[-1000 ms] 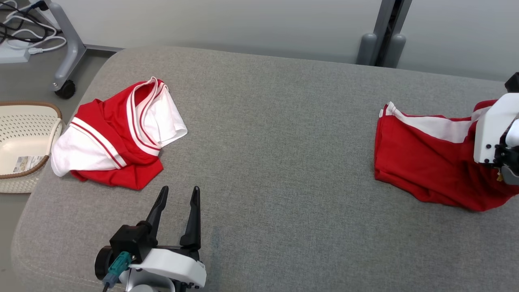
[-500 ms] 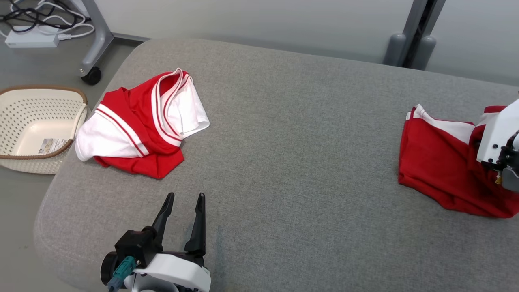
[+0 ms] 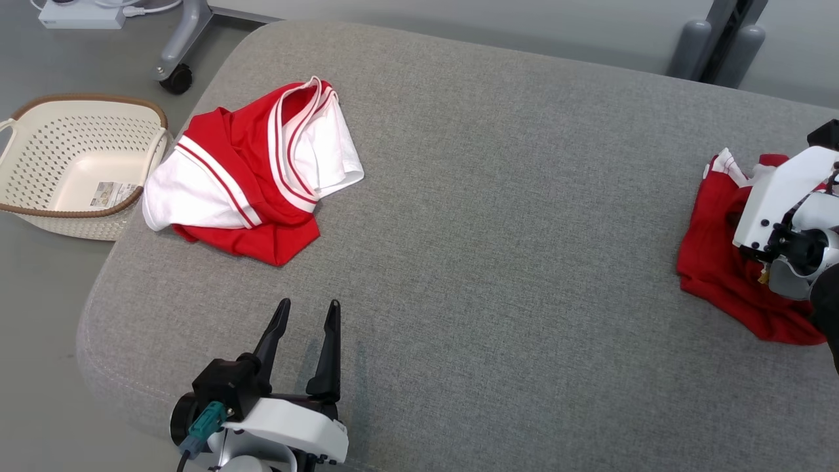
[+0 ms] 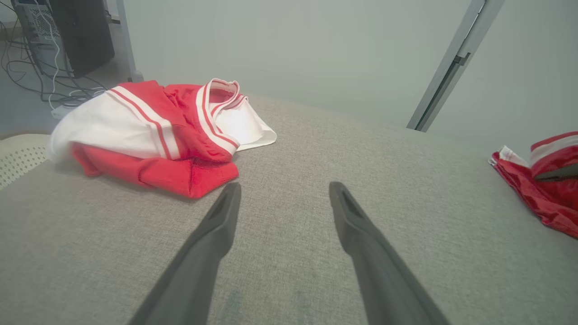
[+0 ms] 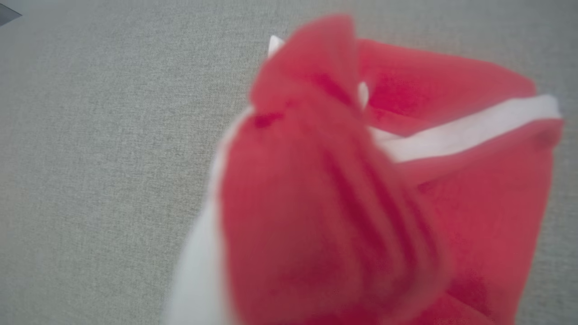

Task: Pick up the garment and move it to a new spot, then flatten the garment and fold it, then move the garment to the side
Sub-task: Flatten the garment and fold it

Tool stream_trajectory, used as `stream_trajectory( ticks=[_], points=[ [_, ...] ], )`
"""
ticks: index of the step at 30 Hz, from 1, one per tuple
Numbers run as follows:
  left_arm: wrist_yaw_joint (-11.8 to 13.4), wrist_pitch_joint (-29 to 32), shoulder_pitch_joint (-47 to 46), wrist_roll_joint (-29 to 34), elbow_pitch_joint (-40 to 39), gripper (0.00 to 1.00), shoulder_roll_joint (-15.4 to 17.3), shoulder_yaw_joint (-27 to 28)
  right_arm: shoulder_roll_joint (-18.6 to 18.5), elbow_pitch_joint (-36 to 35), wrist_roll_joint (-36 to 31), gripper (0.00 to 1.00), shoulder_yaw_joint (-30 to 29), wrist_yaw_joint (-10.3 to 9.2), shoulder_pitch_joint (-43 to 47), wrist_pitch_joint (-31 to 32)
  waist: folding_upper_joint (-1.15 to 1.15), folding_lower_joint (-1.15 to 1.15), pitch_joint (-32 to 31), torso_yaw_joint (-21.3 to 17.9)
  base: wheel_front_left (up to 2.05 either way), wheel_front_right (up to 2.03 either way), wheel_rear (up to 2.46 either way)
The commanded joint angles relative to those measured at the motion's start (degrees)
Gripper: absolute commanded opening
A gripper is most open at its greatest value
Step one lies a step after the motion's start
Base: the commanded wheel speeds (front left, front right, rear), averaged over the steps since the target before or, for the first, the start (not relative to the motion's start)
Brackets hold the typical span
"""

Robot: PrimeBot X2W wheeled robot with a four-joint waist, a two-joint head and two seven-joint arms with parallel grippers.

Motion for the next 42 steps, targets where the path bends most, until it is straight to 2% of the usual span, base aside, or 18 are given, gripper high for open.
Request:
stream_trajectory(
  ticks=[1,4,10,18,24,32,36,42],
  points=[
    [0.37,-0.12,-0.88,-0.37,-0.02,1.00,0.20,-0.09,0.26,0.11,-1.20,0.00,-1.01,0.02,0.90,0.07,0.00,0.00,0.18,0.14,0.00,0.00,0.00],
    [0.44,-0.12,-1.18,-0.75,0.07,1.00,0.20,-0.25,0.52,0.10,-4.61,1.00,-3.68,0.02,0.77,-0.40,0.00,0.00,0.46,0.26,0.00,0.00,0.00],
    [0.54,-0.12,-1.15,-0.44,0.54,1.00,0.19,-0.08,1.89,0.12,-10.96,1.00,-8.63,0.01,0.28,0.20,0.00,0.00,-0.04,-0.43,0.00,0.00,0.00],
    [0.36,-0.12,-0.19,0.46,1.06,1.00,0.21,0.79,5.66,0.10,-16.62,1.00,-13.99,0.02,-1.73,-0.82,0.00,0.00,-3.02,-2.92,0.00,0.00,0.00],
    [-0.10,-0.11,1.17,1.12,1.30,1.00,0.21,2.28,8.11,0.10,-18.47,1.00,-15.88,0.02,-3.57,-1.07,0.00,0.00,-5.74,-5.05,0.00,0.00,0.00],
    [-0.27,-0.11,2.44,1.64,1.43,1.00,0.20,3.32,10.08,-0.19,-17.65,1.00,-16.77,0.02,-5.37,-2.16,0.00,0.00,-8.60,-6.92,0.00,0.00,0.00],
    [-0.38,-0.12,2.79,1.96,0.96,1.00,0.20,3.82,10.21,-3.78,-16.14,1.00,-16.22,0.02,-5.14,-5.22,0.00,0.00,-9.64,-7.51,0.00,0.00,0.00],
    [-0.25,-0.12,3.23,2.49,-0.57,1.00,0.22,5.04,6.73,-14.43,-13.11,1.00,-11.25,0.02,0.85,-15.81,0.00,0.00,-10.42,-9.05,0.00,0.00,0.00]
  ],
)
